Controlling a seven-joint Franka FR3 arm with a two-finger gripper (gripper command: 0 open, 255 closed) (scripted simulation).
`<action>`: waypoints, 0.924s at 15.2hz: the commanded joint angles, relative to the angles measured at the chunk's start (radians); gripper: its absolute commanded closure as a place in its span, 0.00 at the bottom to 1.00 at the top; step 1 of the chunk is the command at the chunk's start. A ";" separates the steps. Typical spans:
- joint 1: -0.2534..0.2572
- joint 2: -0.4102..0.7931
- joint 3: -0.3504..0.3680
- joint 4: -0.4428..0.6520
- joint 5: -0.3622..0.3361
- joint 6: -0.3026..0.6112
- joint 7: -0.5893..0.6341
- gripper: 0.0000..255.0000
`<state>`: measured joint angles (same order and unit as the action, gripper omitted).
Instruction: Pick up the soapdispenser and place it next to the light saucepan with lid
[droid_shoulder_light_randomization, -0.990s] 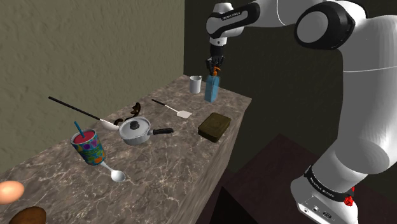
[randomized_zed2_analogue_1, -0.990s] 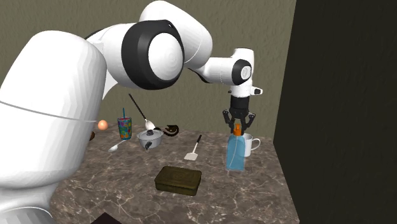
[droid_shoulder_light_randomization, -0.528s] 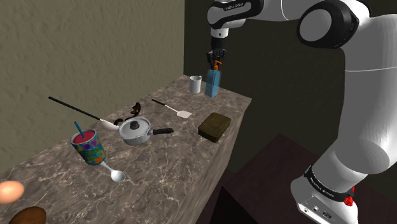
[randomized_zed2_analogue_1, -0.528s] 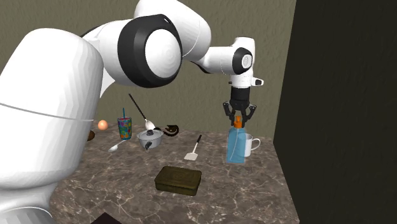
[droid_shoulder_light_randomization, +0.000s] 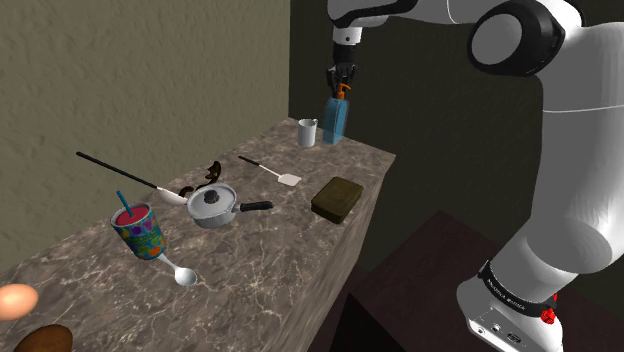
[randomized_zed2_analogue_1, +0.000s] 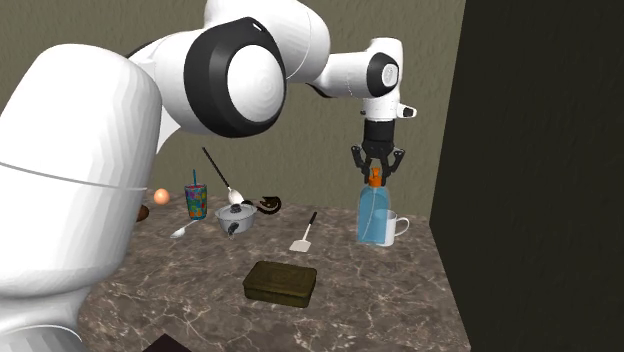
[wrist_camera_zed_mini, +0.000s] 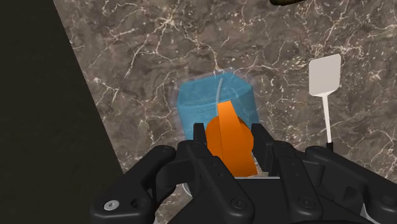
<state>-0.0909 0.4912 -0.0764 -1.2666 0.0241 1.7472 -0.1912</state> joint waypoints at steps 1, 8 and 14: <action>-0.002 0.000 -0.001 0.027 0.000 -0.026 -0.002 1.00; -0.005 0.019 -0.001 0.150 0.001 -0.131 -0.002 1.00; -0.010 0.054 -0.001 0.288 0.003 -0.234 -0.002 1.00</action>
<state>-0.0999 0.5409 -0.0770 -0.9998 0.0273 1.5302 -0.1934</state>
